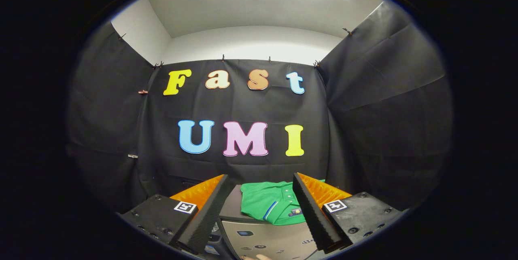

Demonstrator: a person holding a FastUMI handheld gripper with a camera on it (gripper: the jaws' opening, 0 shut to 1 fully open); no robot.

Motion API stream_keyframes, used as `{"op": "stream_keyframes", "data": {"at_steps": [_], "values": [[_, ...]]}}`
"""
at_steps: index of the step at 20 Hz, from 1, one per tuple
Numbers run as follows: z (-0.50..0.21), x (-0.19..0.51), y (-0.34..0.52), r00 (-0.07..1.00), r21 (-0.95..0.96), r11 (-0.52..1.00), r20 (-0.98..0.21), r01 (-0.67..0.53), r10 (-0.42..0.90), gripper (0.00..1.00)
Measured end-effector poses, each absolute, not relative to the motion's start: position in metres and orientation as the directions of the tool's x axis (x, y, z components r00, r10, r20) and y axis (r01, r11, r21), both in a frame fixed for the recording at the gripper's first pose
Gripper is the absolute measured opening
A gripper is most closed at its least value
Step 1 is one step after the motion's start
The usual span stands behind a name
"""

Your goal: Put the clothes into the washing machine and then close the washing machine lid.

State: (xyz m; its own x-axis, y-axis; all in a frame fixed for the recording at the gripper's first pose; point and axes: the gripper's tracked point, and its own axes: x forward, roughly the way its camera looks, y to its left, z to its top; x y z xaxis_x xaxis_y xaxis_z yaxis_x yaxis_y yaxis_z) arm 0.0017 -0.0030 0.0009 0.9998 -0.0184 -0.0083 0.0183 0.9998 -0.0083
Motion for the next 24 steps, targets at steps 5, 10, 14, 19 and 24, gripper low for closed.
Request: {"op": "stream_keyframes", "data": {"at_steps": [5,10,14,19,24], "values": [[0.002,0.008,-0.004,1.0,-0.02,1.0,-0.014,0.018,-0.018,0.98],[0.016,0.032,-0.004,1.0,-0.012,1.0,-0.004,0.003,-0.003,0.98],[0.019,0.062,-0.017,1.0,-0.021,1.0,-0.022,0.02,-0.02,0.98],[0.017,0.107,-0.032,0.996,-0.018,0.999,-0.076,0.044,-0.046,0.98],[0.005,0.156,-0.053,0.986,-0.004,0.996,-0.146,0.085,-0.084,0.98]]}}
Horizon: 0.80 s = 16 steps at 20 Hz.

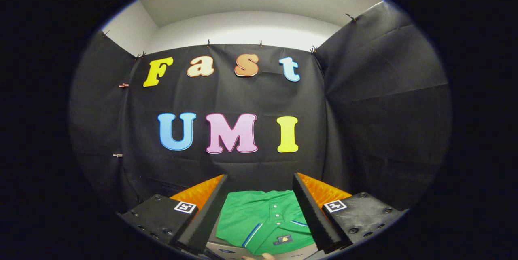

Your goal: Put the clothes into the washing machine and then close the washing machine lid.

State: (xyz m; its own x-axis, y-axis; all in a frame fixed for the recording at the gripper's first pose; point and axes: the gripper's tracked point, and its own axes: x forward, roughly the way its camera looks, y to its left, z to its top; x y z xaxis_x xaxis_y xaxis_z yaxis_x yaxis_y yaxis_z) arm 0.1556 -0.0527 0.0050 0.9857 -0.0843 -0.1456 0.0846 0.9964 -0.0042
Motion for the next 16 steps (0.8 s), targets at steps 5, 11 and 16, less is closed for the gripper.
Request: {"op": "stream_keyframes", "data": {"at_steps": [5,11,16], "values": [[-0.03,0.206,-0.073,0.956,0.016,0.993,-0.271,0.117,-0.108,0.98],[-0.087,0.249,-0.088,0.901,-0.001,0.99,-0.413,0.143,-0.131,0.98],[-0.14,0.268,-0.09,0.839,-0.043,0.989,-0.526,0.139,-0.14,0.98]]}}
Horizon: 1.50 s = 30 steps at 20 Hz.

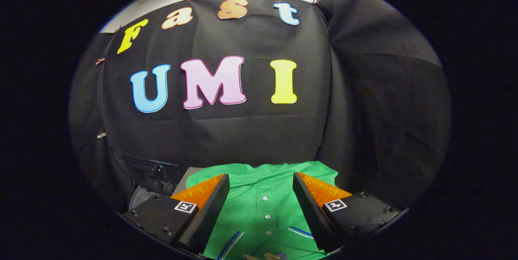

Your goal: Put the clothes into the washing machine and then close the washing machine lid.

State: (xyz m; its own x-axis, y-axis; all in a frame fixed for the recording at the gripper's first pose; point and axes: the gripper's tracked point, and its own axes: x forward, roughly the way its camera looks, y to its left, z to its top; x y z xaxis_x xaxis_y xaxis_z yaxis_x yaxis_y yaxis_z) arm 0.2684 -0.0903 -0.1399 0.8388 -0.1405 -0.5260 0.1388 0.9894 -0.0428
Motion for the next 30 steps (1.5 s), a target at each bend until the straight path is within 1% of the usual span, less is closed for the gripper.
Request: {"op": "stream_keyframes", "data": {"at_steps": [4,10,15,20,23,27,29,30], "values": [[-0.178,0.275,-0.093,0.78,-0.058,0.987,-0.607,0.151,-0.155,0.98],[-0.214,0.277,-0.1,0.716,-0.087,0.979,-0.67,0.185,-0.195,0.99],[-0.231,0.275,-0.102,0.668,-0.126,0.977,-0.714,0.17,-0.209,0.98],[-0.249,0.27,-0.1,0.619,-0.164,0.978,-0.756,0.132,-0.21,0.99],[-0.249,0.272,-0.1,0.61,-0.162,0.978,-0.765,0.133,-0.209,0.99],[-0.253,0.272,-0.1,0.563,-0.125,0.979,-0.803,0.16,-0.195,0.99],[-0.255,0.273,-0.102,0.539,-0.121,0.98,-0.821,0.156,-0.187,0.96],[-0.253,0.275,-0.104,0.538,-0.126,0.98,-0.821,0.157,-0.192,0.78]]}}
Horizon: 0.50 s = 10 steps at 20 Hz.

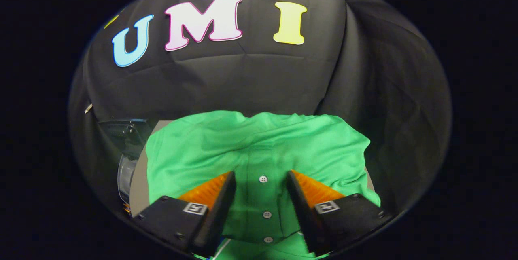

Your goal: Put the clothes into the washing machine and then close the washing machine lid.

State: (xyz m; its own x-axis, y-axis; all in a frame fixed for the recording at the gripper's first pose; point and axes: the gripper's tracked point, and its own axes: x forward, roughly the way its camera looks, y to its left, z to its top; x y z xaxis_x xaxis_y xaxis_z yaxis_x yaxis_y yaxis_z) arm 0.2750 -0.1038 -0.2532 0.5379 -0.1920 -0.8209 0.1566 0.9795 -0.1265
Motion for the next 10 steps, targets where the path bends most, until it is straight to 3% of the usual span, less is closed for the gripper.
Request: {"op": "stream_keyframes", "data": {"at_steps": [3,4,6,10], "values": [[-0.2527,0.2743,-0.109,0.532,-0.126,0.98,-0.825,0.156,-0.191,0.23],[-0.2524,0.2741,-0.1103,0.541,-0.104,0.981,-0.822,0.167,-0.179,0.22],[-0.2517,0.2762,-0.1074,0.551,-0.062,0.982,-0.821,0.18,-0.153,0.05],[-0.2491,0.2752,-0.1072,0.571,-0.033,0.983,-0.81,0.179,-0.132,0.05]]}}
